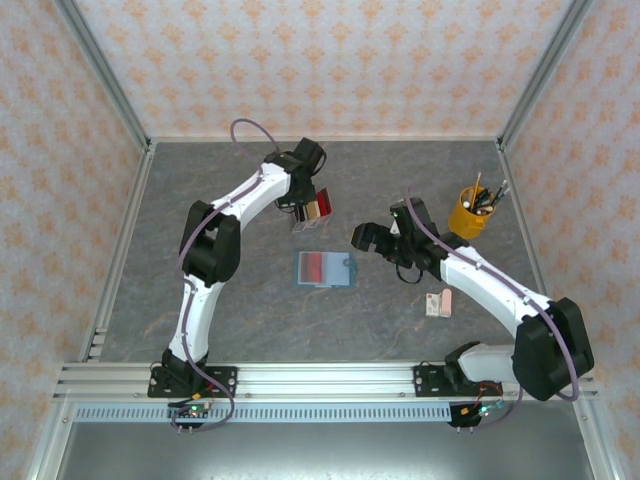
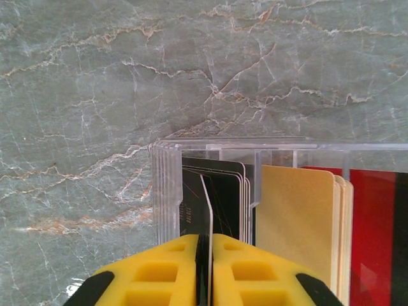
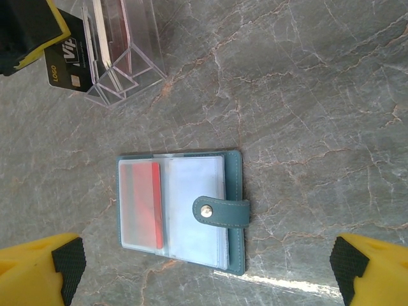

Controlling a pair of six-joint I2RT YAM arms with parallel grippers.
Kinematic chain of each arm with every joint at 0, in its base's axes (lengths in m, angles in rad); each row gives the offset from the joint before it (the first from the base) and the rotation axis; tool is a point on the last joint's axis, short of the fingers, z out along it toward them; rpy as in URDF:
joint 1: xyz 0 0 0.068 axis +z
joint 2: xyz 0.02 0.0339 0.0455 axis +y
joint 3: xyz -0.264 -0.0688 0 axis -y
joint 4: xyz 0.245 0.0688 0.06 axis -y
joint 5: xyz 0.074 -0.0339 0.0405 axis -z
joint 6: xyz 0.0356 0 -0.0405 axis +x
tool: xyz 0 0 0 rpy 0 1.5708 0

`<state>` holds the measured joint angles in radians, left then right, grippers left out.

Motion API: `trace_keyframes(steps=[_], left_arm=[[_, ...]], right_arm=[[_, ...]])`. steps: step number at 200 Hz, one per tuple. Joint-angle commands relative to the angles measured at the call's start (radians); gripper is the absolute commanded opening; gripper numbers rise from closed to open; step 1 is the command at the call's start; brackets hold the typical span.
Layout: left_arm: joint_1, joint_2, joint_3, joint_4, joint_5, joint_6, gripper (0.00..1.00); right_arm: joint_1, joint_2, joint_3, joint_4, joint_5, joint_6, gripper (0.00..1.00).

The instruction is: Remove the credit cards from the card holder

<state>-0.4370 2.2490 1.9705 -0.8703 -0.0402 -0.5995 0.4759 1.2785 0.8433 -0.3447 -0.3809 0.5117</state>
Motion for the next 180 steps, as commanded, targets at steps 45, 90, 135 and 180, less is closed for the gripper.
trace_keyframes(steps=[45, 90, 135, 180], left_arm=[[-0.004, -0.070, 0.056, -0.025, 0.037, 0.015, 0.31], [-0.003, -0.313, -0.130, 0.009, 0.036, 0.026, 0.45], [0.017, -0.628, -0.465, 0.054, -0.035, 0.016, 0.74], [0.089, -0.889, -0.778, 0.126, -0.028, -0.023, 0.98]], right_arm=[[0.000, 0.012, 0.004, -0.007, 0.019, 0.004, 1.00], [0.003, 0.037, 0.026, -0.031, -0.006, -0.014, 0.97], [0.145, 0.137, 0.148, -0.120, 0.136, -0.050, 0.90], [0.278, 0.364, 0.313, -0.155, 0.154, -0.043, 0.80]])
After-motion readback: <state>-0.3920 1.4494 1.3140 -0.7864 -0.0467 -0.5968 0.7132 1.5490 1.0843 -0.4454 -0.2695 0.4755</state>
